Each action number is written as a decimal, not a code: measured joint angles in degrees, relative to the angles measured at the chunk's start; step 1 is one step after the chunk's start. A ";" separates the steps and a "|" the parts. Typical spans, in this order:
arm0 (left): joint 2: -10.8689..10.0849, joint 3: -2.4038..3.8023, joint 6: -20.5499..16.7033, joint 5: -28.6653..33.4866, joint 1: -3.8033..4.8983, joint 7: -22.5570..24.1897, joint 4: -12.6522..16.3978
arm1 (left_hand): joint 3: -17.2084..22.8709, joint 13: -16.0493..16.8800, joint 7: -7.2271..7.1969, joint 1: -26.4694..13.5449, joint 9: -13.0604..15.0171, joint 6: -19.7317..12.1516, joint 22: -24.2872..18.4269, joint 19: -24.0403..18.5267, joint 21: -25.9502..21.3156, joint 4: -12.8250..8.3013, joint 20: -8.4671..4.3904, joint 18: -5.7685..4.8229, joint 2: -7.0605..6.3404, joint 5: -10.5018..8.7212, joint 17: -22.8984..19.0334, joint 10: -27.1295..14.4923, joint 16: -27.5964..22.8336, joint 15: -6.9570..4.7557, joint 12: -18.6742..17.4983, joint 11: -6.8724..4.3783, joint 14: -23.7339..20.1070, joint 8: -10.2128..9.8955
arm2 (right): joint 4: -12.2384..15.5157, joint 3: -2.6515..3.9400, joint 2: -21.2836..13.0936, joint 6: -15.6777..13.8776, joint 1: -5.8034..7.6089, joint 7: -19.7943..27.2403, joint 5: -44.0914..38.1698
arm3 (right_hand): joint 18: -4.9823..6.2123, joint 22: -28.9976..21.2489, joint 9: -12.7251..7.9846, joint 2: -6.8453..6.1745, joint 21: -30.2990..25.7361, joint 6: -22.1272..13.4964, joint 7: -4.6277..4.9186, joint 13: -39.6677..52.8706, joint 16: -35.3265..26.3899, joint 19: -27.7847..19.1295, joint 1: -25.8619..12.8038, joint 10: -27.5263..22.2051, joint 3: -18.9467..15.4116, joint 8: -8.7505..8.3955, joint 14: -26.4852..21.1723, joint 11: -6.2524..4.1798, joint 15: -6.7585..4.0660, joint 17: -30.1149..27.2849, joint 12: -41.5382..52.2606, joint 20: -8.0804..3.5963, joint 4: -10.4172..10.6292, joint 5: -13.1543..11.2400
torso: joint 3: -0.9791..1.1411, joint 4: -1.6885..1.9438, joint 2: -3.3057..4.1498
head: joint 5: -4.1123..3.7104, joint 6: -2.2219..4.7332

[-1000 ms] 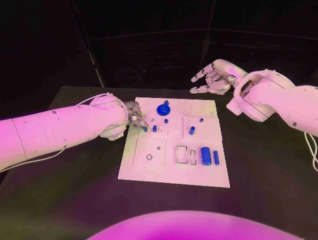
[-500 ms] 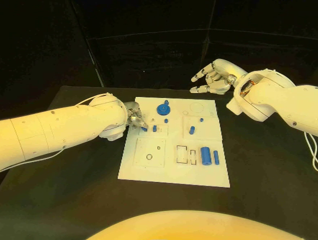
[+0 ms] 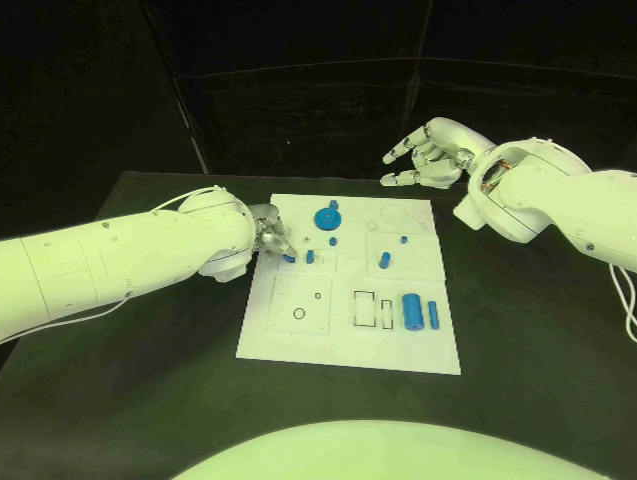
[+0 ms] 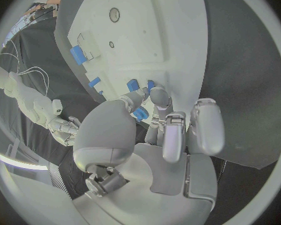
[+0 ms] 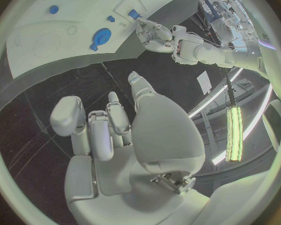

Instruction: Assemble the parts on the task board

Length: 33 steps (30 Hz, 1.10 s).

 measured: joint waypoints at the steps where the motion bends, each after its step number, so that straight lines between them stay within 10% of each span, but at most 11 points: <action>1: 0.02 0.00 0.03 -0.01 0.00 -0.01 -0.01 | 0.00 0.00 0.00 0.00 0.00 0.00 0.00 0.00 0.00 0.00 0.00 0.00 0.00 0.00 0.00 0.00 0.00 0.00 0.04 0.00 0.00 0.00 | 0.00 0.00 0.01 0.00 0.00 0.00 0.00 | 0.00 0.00 0.00 0.00 0.00 0.00 0.00 0.00 0.00 0.00 0.00 0.00 0.00 0.00 0.00 0.00 0.00 0.00 0.00 0.00 0.00 0.00 | 0.00 0.00 0.00 | 0.00 0.00; 33: 1.95 0.10 2.82 -0.18 0.34 -0.11 -2.73 | -0.92 0.97 -1.24 -2.83 0.36 0.82 0.28 0.18 0.79 -2.57 -0.18 0.00 -1.80 -0.90 0.00 1.36 0.00 -0.42 1.65 -0.90 0.00 1.79 | 0.07 0.00 0.02 0.02 0.00 -0.02 0.00 | 0.00 0.01 0.00 0.00 0.00 0.00 0.00 0.00 0.00 0.00 0.00 0.00 0.00 0.00 0.00 0.00 0.00 -0.01 0.00 0.00 0.00 0.00 | 0.05 -0.05 0.00 | -0.52 -0.26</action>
